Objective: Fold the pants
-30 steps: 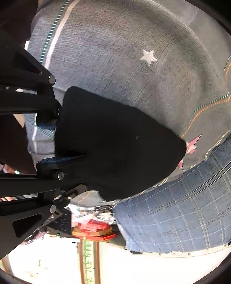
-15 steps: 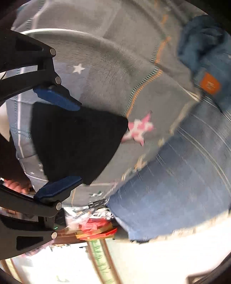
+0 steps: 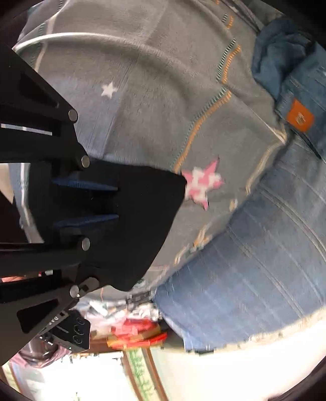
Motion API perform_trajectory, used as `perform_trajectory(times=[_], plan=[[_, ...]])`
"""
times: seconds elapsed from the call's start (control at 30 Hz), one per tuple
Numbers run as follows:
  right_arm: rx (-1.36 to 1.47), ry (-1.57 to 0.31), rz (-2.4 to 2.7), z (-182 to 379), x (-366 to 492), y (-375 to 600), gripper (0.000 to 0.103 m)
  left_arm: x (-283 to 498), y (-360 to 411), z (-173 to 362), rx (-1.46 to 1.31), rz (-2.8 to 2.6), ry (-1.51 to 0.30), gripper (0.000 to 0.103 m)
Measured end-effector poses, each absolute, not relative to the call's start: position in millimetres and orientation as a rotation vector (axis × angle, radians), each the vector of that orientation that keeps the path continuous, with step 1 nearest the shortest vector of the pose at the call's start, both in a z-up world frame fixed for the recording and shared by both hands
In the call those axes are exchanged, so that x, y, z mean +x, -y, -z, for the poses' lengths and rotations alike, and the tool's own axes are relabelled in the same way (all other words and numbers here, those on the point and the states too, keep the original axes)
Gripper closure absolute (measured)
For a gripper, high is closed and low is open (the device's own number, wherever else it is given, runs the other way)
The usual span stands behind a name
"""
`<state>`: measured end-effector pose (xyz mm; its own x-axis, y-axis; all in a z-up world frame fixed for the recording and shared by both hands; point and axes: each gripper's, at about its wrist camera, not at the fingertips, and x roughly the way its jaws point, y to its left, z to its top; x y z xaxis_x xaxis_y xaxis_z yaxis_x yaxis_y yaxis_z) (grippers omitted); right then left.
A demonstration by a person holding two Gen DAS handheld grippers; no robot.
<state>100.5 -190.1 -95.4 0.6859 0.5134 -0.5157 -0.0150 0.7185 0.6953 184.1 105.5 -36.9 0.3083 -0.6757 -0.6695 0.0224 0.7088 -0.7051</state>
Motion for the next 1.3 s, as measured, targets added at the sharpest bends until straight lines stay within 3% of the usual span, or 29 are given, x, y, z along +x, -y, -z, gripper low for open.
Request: perform_trajectory(times=[0.13, 0.27, 0.47, 0.6, 0.77, 1.0, 1.1, 1.3], plan=[[0.702, -0.765, -0.295, 92.3, 89.1, 206.7, 0.092, 172.9, -77.2, 43.1, -0.549, 0.509, -1.173, 0.090], [0.709, -0.879, -0.224, 137.8, 91.7, 212.7, 0.092, 174.9, -60.2, 74.1, -0.467, 0.442, -1.234, 0.091], [0.727, -0.842, -0.213, 121.2, 86.1, 227.6, 0.085, 168.9, -72.5, 45.6, -0.466, 0.493, -1.202, 0.085], [0.688, -0.750, -0.187, 97.4, 87.3, 232.4, 0.084, 164.1, -64.7, 13.9, -0.342, 0.441, -1.081, 0.049], [0.551, -0.716, -0.234, 76.6, 106.1, 202.1, 0.084, 157.2, -20.1, 3.1, -0.125, 0.331, -0.972, 0.049], [0.507, -0.788, -0.210, 103.5, 132.1, 195.7, 0.085, 169.6, 4.1, 20.8, -0.078, 0.292, -1.008, 0.049], [0.489, -0.810, -0.198, 117.4, 136.3, 197.6, 0.090, 179.7, 9.2, 33.0, -0.046, 0.271, -1.017, 0.049], [0.461, -0.806, -0.172, 127.3, 142.9, 202.5, 0.092, 200.7, 13.2, 52.4, -0.058, 0.259, -1.048, 0.042]])
